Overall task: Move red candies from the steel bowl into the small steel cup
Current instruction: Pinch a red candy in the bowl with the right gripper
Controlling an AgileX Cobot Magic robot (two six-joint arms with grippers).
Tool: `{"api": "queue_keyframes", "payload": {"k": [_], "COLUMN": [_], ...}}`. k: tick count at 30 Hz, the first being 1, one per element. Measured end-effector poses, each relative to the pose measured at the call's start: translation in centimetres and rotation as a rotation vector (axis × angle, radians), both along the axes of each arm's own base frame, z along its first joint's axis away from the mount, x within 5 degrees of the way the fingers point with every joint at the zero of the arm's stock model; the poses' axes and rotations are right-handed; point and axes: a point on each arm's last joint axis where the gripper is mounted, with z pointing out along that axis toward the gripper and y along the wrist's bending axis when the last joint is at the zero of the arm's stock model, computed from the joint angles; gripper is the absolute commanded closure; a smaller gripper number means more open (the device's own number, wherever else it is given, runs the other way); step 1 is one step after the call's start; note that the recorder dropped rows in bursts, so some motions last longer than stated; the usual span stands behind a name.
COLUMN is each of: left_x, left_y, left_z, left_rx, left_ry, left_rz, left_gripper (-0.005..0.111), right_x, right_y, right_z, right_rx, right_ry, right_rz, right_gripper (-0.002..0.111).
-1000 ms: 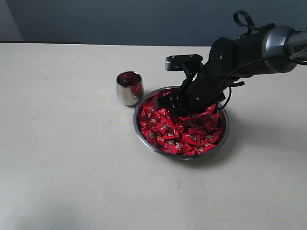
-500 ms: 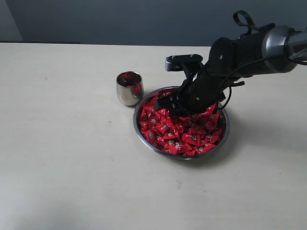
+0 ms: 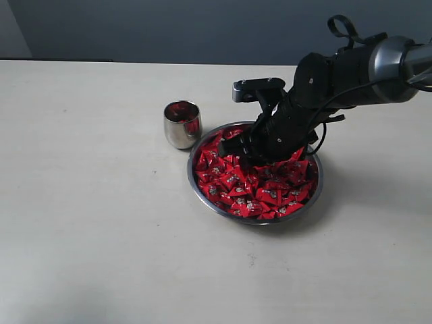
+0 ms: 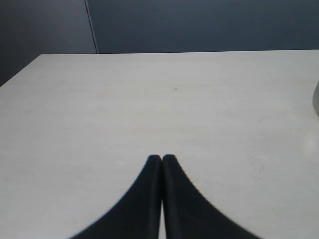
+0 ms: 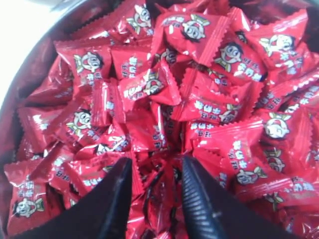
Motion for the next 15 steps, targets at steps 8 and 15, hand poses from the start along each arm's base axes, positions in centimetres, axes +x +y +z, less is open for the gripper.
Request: {"api": "queue_keyframes", "payload": {"k": [8, 15], "left_x": [0.0, 0.0], "left_y": [0.0, 0.0], "left_z": [0.0, 0.0], "left_rx": [0.0, 0.0], "left_ry": [0.0, 0.0], "left_rz": [0.0, 0.0], "left_gripper": [0.106, 0.106], "right_x": [0.0, 0.0], "right_y": [0.0, 0.0], "right_z": [-1.2, -1.2], "right_rx": [-0.019, -0.019], "right_ry": [0.028, 0.028], "right_rz": [0.001, 0.001], "right_gripper": [0.074, 0.09]}}
